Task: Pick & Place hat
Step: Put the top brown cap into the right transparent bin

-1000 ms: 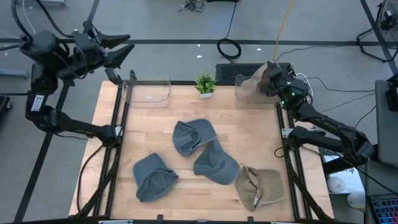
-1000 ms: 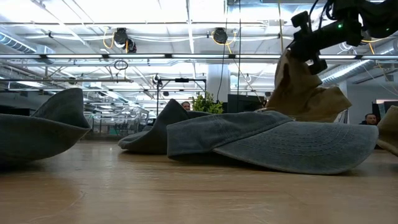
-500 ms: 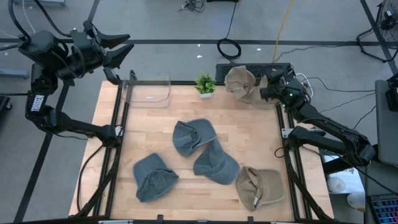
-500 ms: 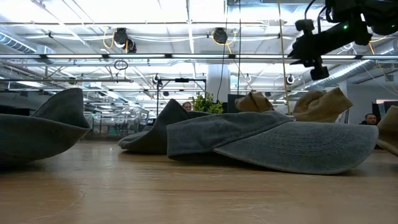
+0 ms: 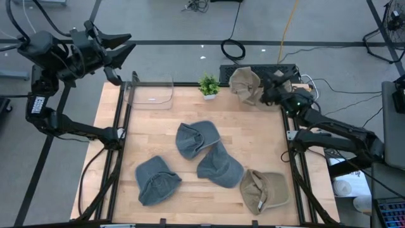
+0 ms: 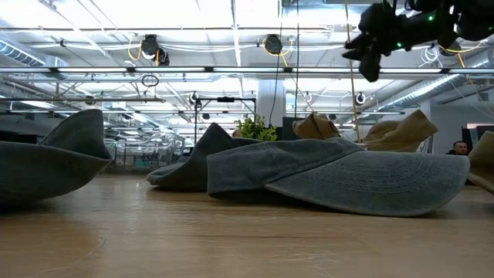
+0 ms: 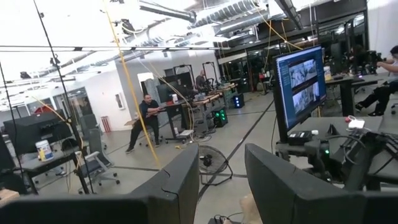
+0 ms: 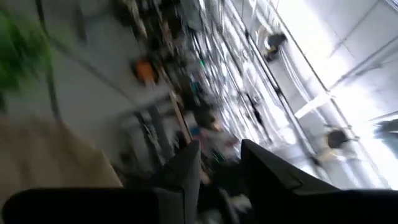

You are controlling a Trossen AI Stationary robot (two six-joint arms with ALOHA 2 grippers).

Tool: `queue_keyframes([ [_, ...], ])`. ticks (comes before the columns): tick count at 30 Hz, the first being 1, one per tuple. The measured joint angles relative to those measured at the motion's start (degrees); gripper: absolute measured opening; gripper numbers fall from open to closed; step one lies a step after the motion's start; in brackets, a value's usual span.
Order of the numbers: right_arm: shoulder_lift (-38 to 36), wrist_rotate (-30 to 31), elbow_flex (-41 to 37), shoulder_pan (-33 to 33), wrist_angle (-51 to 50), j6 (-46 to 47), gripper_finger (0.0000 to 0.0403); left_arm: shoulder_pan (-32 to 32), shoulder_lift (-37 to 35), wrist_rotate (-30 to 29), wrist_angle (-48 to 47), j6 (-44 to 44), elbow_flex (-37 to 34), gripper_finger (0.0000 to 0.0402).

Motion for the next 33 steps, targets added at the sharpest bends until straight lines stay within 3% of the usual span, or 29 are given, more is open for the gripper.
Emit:
queue_keyframes([
  [3, 3.37, 0.78, 0.02, 5.24, 3.7, 4.1, 0.0105, 0.0, 0.0, -0.01, -0.12, -1.04, 0.0, 0.0136],
  [8, 13.01, 7.62, 3.51, 10.92, 9.29, 9.71, 0.0105, 0.0, 0.0, 0.0, -0.4, -2.88, 0.0, 0.0136],
  [14, 28.57, 24.05, 17.16, 13.92, 6.76, 15.47, 0.0105, -0.02, 0.0, 1.4, -0.44, -5.06, 0.0, 0.0136],
  [18, 35.86, 27.32, 30.59, 16.37, -7.98, 17.15, 0.0105, -0.02, 0.0, 1.44, -1.15, -5.77, 0.0, 0.0136],
  [25, 45.25, 30.38, 53.38, 16.98, -33.18, 30.42, 0.0105, -0.02, -0.02, 1.44, -4.34, -7.58, 0.0, 0.0136],
  [30, 49.82, 29.14, 66.26, 14.95, -50.78, 43.71, 0.0105, -0.07, 0.0, 1.48, -7.6, -8.81, 0.0, 0.0136],
  [33, 52.88, 23.08, 71.63, 13.34, -58.68, 50.8, 0.0103, -0.07, 0.0, 1.46, -9.13, -9.01, 0.0, 0.0136],
])
